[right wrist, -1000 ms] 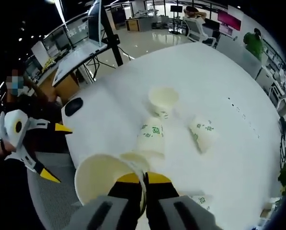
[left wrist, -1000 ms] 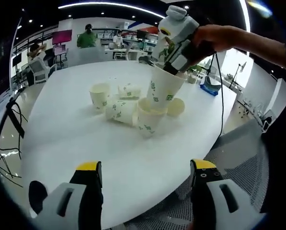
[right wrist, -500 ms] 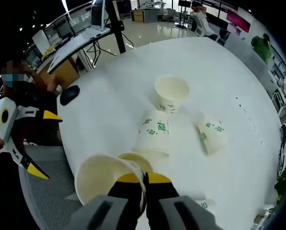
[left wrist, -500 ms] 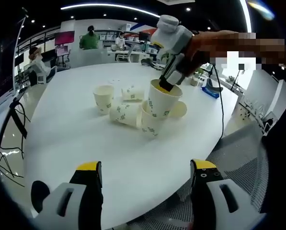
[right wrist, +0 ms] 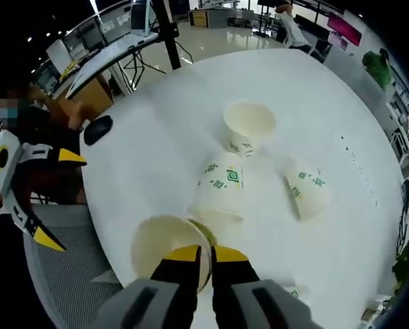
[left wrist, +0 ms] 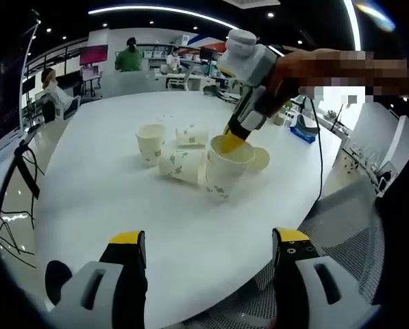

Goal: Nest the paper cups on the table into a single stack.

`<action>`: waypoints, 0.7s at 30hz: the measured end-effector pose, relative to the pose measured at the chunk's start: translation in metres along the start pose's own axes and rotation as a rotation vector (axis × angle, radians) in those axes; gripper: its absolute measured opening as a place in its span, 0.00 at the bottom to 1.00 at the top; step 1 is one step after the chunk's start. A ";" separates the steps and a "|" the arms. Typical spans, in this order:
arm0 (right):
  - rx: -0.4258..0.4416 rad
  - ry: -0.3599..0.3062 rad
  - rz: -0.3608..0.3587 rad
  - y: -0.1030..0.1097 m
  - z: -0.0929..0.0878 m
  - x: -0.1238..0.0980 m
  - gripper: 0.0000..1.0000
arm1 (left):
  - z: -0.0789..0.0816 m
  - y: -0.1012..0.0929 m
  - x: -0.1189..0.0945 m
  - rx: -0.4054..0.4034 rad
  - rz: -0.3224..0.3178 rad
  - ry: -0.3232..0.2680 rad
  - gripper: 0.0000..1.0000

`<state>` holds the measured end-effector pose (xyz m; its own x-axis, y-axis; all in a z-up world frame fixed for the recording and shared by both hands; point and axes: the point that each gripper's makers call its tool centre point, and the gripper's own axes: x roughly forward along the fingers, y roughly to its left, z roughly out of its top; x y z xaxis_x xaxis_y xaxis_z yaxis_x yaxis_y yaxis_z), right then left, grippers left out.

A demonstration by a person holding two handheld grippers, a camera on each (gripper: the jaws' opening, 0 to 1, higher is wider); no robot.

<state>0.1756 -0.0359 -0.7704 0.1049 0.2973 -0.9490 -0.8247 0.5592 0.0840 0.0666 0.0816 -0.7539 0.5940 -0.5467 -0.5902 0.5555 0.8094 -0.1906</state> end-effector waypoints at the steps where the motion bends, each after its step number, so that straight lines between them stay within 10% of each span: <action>1: -0.005 -0.001 -0.004 0.001 0.000 -0.001 0.05 | 0.000 0.000 0.000 -0.001 0.000 0.000 0.75; 21: 0.026 -0.219 -0.096 -0.013 0.003 -0.059 0.25 | 0.015 0.010 0.009 0.057 -0.022 0.016 0.75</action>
<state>0.1817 -0.0580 -0.7143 0.3022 0.4008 -0.8649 -0.7911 0.6117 0.0070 0.0861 0.0812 -0.7488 0.5724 -0.5600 -0.5990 0.6005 0.7837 -0.1588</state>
